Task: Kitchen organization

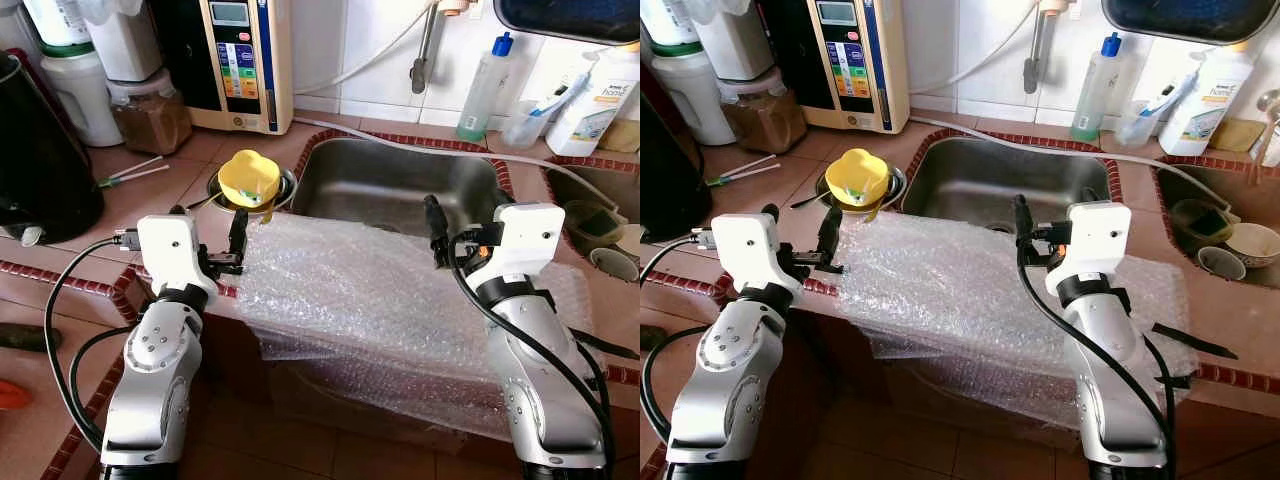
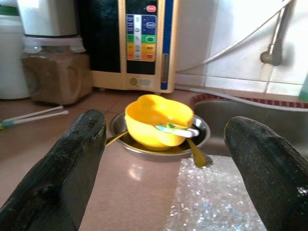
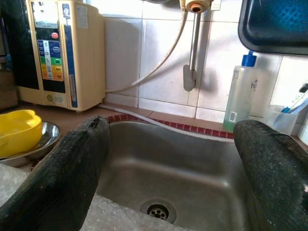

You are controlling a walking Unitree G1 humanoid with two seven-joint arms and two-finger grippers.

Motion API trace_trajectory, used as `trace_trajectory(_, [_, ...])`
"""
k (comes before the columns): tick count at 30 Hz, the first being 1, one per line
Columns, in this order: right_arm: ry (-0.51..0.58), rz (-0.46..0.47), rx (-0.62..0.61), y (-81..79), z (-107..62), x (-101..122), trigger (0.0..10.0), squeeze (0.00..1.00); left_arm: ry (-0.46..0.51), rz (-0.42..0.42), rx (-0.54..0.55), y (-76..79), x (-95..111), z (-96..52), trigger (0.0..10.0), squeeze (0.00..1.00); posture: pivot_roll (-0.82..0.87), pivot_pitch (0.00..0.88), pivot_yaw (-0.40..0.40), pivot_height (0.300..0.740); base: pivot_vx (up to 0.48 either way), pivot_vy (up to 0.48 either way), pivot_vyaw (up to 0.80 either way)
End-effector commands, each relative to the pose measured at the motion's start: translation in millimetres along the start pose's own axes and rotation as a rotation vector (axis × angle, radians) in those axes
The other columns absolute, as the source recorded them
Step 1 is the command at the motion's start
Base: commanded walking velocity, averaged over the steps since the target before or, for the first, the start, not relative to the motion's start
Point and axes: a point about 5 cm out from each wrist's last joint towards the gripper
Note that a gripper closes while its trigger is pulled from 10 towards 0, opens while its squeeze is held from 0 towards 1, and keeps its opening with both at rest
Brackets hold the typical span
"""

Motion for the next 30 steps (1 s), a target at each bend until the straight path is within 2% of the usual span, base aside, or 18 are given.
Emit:
trace_trajectory(1, [0.001, -0.004, -0.008, 2.3, -1.3, -0.3, 10.0, 0.00, 0.006, -0.005, -0.019, 2.7, 2.6, -2.3, 10.0, 0.00, -0.05, 0.049, 0.021, 0.740, 0.000, 0.000, 0.00])
trace_trajectory(6, [-0.004, -0.008, -0.010, 2.6, -2.1, -1.5, 10.0, 0.00, 0.001, -0.014, -0.026, 3.3, 2.0, -2.6, 10.0, 0.00, -0.06, 0.050, 0.020, 0.740, 0.000, 0.000, 0.00])
trace_trajectory(30, [-0.001, -0.020, -0.015, 3.1, -3.1, -2.1, 10.0, 0.00, -0.011, -0.046, -0.054, 6.9, -0.7, -0.7, 10.0, 0.00, -0.07, 0.046, 0.025, 0.740, 0.271, 0.000, 0.00])
Point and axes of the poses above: a point about 5 cm out from each wrist's last joint towards the gripper, its own z axis pointing out of the wrist towards the gripper, its own x axis along the axis of the wrist's last joint, y = z × x, and after that the axes turned 7 degrees about -z, right-handed
